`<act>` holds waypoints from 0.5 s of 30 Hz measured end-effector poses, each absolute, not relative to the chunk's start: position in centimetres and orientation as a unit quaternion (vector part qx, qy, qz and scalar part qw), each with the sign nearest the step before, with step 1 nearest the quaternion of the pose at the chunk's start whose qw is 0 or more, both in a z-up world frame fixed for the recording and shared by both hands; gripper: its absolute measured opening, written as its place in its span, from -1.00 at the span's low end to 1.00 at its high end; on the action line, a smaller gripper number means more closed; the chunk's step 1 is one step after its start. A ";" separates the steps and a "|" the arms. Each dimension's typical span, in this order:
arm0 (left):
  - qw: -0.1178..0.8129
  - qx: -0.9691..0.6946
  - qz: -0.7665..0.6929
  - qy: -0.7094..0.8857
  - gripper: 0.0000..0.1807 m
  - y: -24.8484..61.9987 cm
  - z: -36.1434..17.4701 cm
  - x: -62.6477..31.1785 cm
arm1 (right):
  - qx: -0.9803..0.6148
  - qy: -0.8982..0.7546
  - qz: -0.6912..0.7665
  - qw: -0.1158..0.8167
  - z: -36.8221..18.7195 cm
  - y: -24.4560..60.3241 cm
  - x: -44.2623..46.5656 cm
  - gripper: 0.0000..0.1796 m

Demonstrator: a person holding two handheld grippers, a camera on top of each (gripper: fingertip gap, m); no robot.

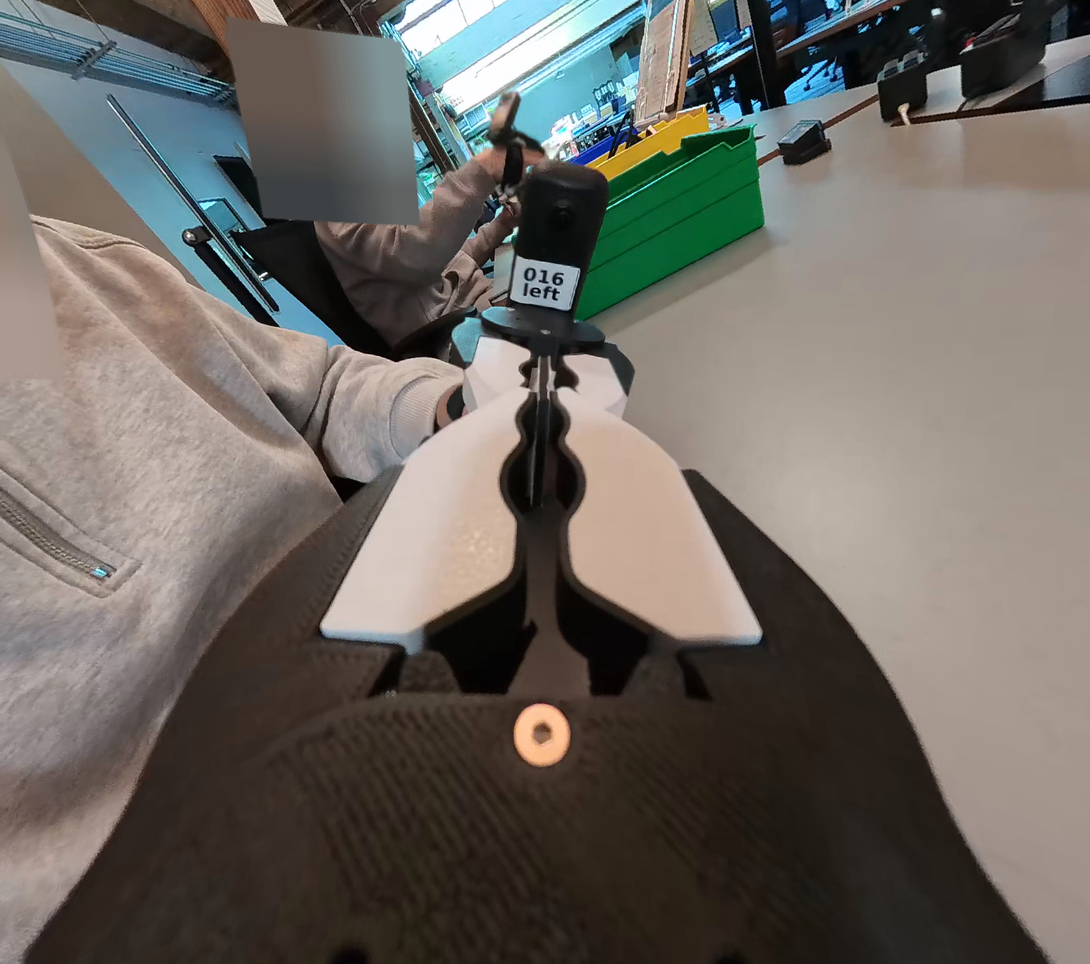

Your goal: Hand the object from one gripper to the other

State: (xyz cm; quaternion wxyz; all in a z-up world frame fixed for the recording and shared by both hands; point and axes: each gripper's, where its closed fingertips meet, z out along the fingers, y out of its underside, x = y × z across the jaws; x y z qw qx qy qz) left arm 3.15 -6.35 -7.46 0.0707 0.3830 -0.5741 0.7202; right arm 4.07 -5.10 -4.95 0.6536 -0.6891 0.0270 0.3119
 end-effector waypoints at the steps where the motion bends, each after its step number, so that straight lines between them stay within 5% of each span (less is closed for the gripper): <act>1: 0.070 0.385 0.723 -0.569 -0.72 -6.2 -7.3 3.2 | -0.686 0.030 0.317 0.654 -4.9 -5.2 4.2 -0.96; 6: 0.011 0.388 0.726 -0.568 -0.49 -5.3 -6.9 3.9 | -0.672 0.060 0.356 0.647 -4.8 -5.3 4.7 -0.96; 11: -0.147 0.335 0.699 -0.615 -0.11 -4.8 -6.0 4.2 | -0.668 0.083 0.400 0.622 -5.2 -5.3 4.6 -0.96; 15: -0.277 0.237 0.634 -0.682 -0.12 -5.7 -5.8 3.2 | -0.646 0.118 0.480 0.582 -5.7 -5.3 4.3 -0.96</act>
